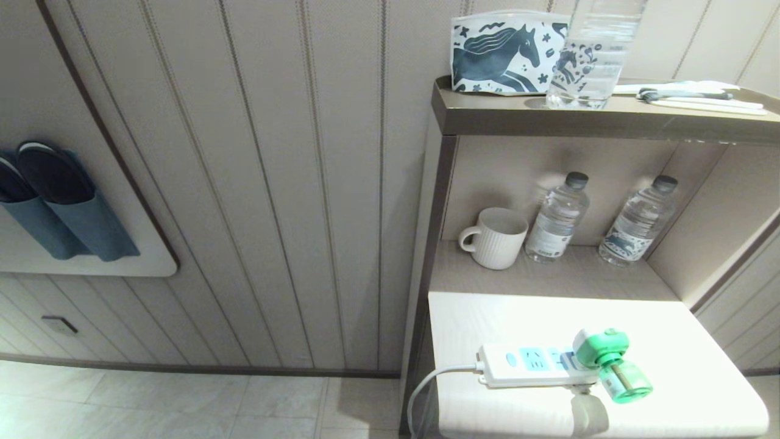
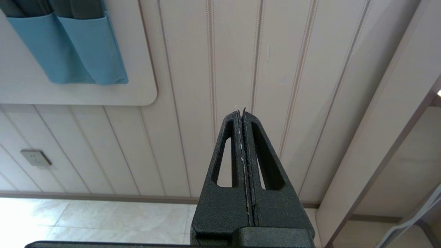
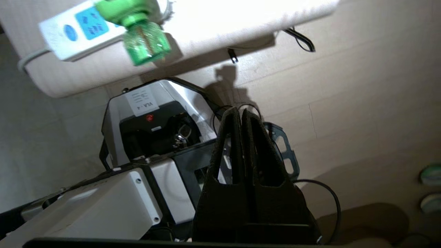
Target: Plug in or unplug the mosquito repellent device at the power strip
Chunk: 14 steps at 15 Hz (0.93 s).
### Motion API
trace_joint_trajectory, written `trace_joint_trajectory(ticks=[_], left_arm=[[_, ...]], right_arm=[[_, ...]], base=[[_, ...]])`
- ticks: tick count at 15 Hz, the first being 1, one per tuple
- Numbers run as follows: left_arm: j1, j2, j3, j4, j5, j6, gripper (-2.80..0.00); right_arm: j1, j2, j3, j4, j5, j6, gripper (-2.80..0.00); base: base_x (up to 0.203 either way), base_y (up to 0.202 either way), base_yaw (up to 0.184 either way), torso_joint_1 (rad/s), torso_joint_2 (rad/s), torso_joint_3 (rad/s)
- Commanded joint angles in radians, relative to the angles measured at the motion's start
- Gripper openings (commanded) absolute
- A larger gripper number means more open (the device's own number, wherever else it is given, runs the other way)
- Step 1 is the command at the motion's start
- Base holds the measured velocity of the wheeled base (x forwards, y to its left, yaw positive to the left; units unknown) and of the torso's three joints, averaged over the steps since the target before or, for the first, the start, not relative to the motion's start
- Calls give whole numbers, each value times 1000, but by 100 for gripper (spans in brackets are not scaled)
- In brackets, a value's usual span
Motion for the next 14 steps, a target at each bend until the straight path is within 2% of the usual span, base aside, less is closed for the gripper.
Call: trace_joint_trajectory(ticks=[1,4,7,11,14], left_arm=[[-1,0,0,-1,0,0,-280],[-1,0,0,-1,0,0,-280],[0,0,0,-1,0,0,-280],[-1,0,0,-1,0,0,-280],[-1,0,0,-1,0,0,-280]], right_arm=[[-67,-92,84,8,-6,5,-280],[-122,-194,195,8,-21,5,-280],[-129,-289,272,8,-43,2,-280],[-138,-384,376,7,-124,2,-280],[-223,-458,417,10,-136,-5,-280]], base=[[0,0,0,0,0,0],[0,0,0,0,0,0],[0,0,0,0,0,0],[0,0,0,0,0,0],[0,0,0,0,0,0]])
